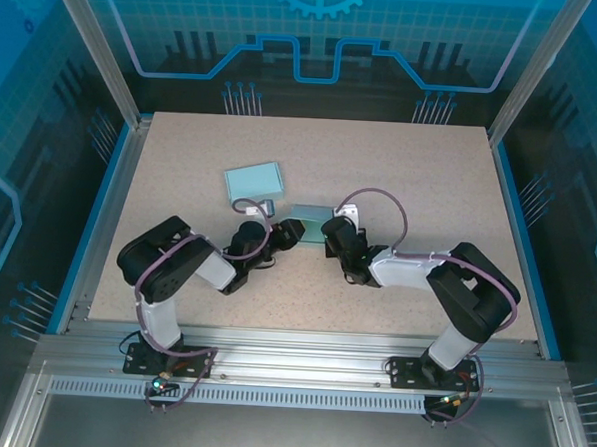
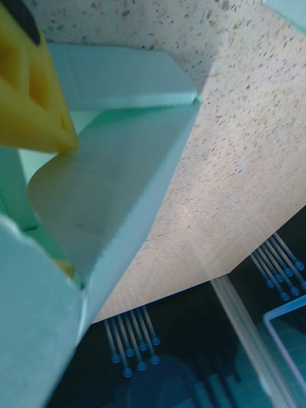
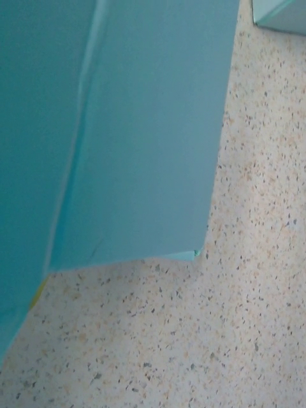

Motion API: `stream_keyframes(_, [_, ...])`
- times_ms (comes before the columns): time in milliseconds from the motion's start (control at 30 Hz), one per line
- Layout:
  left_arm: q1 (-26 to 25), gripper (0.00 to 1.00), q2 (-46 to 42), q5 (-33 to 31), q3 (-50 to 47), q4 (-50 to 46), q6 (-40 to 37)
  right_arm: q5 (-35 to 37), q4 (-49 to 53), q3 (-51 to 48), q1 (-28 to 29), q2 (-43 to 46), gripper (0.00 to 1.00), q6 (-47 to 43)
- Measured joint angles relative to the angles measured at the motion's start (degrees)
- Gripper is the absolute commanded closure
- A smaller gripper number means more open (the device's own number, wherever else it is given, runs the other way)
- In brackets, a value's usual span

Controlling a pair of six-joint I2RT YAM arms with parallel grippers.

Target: Fold the paper box

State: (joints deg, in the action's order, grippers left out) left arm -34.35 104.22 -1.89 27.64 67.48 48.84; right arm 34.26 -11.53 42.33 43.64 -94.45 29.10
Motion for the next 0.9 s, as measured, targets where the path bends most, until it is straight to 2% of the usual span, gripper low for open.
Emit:
stream_keyframes(67, [0.0, 0.38, -1.6, 0.8, -1.2, -0.5, -0.9, -0.7, 0.2, -0.1, 0.2, 0.3, 1.0, -0.1])
stream_keyframes(133, [0.0, 0.26, -3.3, 1.5, -2.4, -1.2, -2.0, -1.5, 0.1, -0.3, 0.4, 0.4, 1.0, -0.2])
stream_keyframes(200, [0.0, 0.01, -5.0, 2.2, -3.6, -1.4, -3.1, -2.2, 0.0, -0.3, 0.6, 0.4, 1.0, -0.2])
stream_keyframes(633, [0.0, 0.01, -12.2, 2.6, -10.7, -1.8, -4.4, -5.4, -0.9, -0.3, 2.0, 0.4, 1.0, -0.2])
stream_keyframes(900, [-0.3, 0.01, -22.7, -0.1, -12.4, -13.9, -6.0, -7.3, -1.5, -0.3, 2.6, 0.4, 1.0, -0.2])
